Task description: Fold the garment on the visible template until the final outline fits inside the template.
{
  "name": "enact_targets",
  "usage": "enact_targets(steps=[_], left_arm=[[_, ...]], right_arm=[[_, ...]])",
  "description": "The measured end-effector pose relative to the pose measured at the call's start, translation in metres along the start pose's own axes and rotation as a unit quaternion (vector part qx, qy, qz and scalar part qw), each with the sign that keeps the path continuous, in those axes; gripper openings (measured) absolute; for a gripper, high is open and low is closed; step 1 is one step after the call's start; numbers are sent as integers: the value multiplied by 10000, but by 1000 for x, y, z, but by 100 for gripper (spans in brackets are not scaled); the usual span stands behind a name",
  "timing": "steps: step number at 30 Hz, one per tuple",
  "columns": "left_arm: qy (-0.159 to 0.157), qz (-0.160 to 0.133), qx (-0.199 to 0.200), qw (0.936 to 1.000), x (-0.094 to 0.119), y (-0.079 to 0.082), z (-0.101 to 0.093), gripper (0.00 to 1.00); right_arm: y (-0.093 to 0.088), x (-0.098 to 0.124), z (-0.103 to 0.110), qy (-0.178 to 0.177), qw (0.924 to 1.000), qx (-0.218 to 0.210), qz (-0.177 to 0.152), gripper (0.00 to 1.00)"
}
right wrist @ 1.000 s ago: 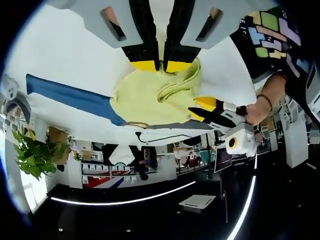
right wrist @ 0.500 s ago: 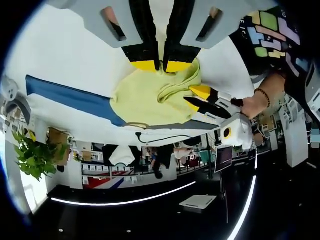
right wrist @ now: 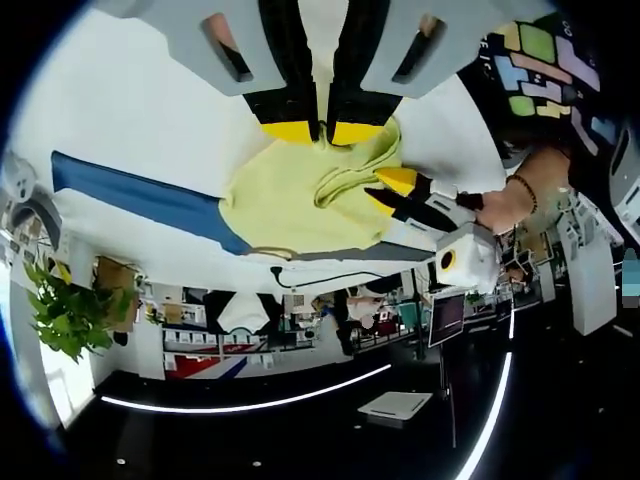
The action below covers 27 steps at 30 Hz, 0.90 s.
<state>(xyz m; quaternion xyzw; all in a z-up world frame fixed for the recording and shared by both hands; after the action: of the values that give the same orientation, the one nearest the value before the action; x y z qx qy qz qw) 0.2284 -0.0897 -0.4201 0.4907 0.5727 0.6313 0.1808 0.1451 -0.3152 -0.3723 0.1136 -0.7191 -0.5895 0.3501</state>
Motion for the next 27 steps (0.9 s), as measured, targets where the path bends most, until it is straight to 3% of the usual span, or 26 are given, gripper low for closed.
enact_targets(steps=[3, 6, 9, 18, 27], left_arm=[[-12, -37, -51, 10000, 0, 0, 3, 18], [184, -103, 65, 9998, 0, 0, 10, 7], [152, -206, 349, 9991, 2, 1, 11, 6], [191, -498, 232, 9983, 17, 12, 6, 5], [240, -870, 136, 9958, 48, 30, 0, 5]], right_arm=[[-3, -1, 0, 37, 10000, -7, 11, 1], [-5, -3, -2, 55, 10000, -30, 38, 1], [-5, 1, -3, 50, 10000, -38, 33, 1], [-6, 0, -3, 55, 10000, -29, 46, 1], [-5, 0, -2, 25, 10000, -37, 49, 1]])
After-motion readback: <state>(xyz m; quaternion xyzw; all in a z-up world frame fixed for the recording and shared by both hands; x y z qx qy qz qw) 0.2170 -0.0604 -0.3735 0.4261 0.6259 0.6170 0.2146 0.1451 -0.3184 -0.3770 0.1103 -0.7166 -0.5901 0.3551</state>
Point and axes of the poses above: the point that each gripper's makers call its tool centre point, and the gripper's own axes: x roughly backward along the fingers, z roughly to its left, y roughly out of its top, the point moved 8 cm from there along x, roughly backward along the fingers, and after that the axes turned 8 degrees about x, right-handed, at the moved point
